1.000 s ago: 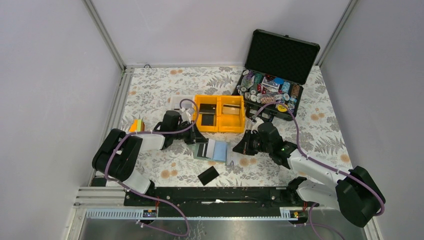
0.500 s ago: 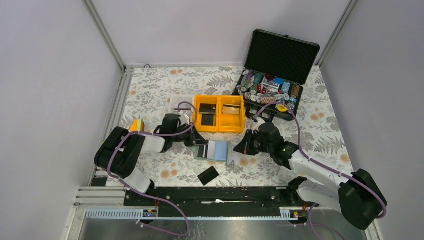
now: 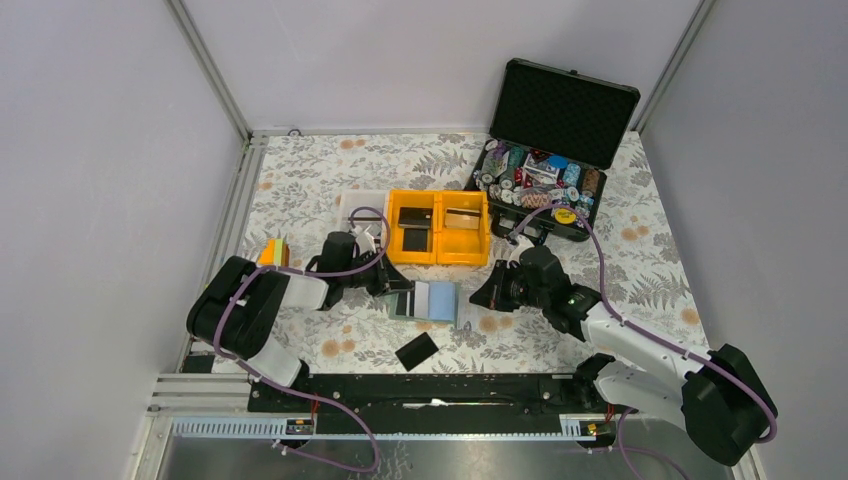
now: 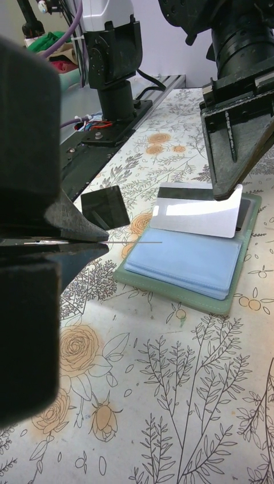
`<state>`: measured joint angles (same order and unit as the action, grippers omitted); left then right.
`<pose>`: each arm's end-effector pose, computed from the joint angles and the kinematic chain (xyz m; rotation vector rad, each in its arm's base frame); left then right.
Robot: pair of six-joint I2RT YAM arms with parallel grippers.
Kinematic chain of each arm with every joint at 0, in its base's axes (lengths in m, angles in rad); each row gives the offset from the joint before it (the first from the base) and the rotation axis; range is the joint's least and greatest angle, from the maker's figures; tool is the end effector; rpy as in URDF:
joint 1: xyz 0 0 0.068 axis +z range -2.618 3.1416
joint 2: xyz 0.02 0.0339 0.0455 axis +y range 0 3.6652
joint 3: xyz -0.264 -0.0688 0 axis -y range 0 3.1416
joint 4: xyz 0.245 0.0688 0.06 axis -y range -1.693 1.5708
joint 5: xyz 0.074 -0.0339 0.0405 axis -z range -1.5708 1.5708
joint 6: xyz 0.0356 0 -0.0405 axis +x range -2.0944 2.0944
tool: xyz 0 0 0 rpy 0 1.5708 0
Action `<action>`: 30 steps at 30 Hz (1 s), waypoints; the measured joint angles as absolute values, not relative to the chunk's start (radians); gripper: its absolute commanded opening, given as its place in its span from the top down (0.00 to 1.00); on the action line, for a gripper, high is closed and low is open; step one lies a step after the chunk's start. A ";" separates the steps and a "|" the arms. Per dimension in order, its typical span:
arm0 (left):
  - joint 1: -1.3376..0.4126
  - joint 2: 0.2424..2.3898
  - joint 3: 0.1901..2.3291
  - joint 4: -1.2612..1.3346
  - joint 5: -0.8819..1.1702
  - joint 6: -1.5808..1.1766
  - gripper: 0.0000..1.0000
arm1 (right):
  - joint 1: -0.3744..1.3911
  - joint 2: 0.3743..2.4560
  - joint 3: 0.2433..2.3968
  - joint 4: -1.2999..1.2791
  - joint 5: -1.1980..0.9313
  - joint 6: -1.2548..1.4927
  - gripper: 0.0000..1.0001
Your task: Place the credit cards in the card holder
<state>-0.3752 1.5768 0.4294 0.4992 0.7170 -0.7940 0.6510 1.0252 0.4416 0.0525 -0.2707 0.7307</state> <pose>0.2309 -0.1161 0.1179 -0.0611 2.4172 -1.3948 0.1644 0.1372 0.1994 -0.0866 2.2826 1.0696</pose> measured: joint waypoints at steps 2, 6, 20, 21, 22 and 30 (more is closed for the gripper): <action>-0.375 1.578 0.429 0.516 0.710 -0.803 1.00 | 0.651 1.024 0.442 0.049 -0.270 0.731 1.00; -0.375 1.584 0.429 0.540 0.705 -0.813 1.00 | 0.651 1.019 0.441 0.039 -0.270 0.731 1.00; -0.374 1.623 0.425 0.581 0.703 -0.838 1.00 | 0.651 1.016 0.440 0.033 -0.250 0.730 1.00; -0.374 1.628 0.424 0.585 0.703 -0.839 1.00 | 0.651 1.016 0.440 0.033 -0.248 0.730 1.00; -0.374 1.632 0.423 0.588 0.703 -0.840 1.00 | 0.651 1.016 0.440 0.033 -0.247 0.730 1.00; -0.375 1.641 0.415 0.620 0.703 -0.847 1.00 | 0.651 1.016 0.440 0.032 -0.246 0.730 1.00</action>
